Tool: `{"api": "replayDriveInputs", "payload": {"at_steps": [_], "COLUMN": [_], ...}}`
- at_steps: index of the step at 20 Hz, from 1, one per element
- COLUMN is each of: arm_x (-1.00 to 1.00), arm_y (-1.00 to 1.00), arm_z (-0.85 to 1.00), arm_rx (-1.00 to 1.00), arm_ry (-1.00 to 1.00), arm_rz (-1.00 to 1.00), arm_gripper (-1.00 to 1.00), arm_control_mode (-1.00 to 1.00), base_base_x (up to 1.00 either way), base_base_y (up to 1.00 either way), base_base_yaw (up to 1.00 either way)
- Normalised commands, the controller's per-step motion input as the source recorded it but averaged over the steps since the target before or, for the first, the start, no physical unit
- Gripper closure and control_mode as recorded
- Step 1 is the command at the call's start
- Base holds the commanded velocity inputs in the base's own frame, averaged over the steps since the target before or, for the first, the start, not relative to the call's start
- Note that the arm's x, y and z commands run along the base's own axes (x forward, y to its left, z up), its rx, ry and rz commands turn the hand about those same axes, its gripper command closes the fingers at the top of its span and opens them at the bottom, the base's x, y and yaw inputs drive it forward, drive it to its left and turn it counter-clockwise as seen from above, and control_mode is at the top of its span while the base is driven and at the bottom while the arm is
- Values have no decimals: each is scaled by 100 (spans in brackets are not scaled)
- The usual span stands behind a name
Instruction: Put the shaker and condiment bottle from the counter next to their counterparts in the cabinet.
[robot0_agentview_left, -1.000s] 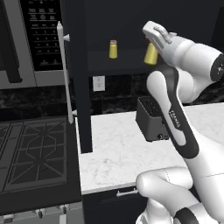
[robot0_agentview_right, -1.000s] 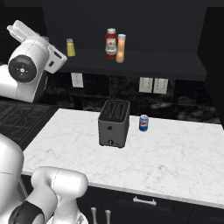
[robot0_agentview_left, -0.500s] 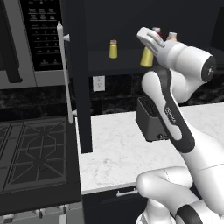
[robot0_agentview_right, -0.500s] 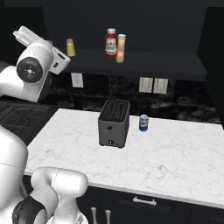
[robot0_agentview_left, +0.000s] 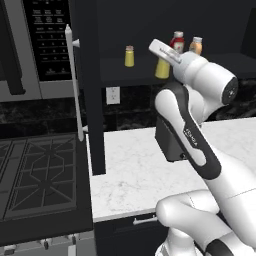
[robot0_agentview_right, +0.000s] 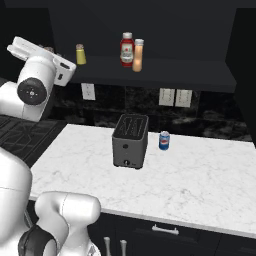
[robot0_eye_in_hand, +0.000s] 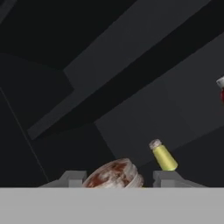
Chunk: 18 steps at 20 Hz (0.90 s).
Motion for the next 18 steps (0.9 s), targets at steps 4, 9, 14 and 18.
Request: {"api": "replayDriveInputs", "payload": {"at_steps": [4, 9, 14, 18], "arm_x": [16, 25, 10, 15], "arm_y": [4, 0, 0, 0], "arm_z": [-5, 0, 0, 0], "arm_rx": [-5, -6, -12, -10], "arm_ry": [4, 1, -4, 0], "arm_rz": [2, 0, 0, 0], "arm_gripper": [100, 100, 100, 100], "arm_control_mode": [-100, -100, -100, -100], "base_base_x": [0, 0, 0, 0], "base_base_y": [0, 0, 0, 0], "base_base_yaw": [0, 0, 0, 0]}}
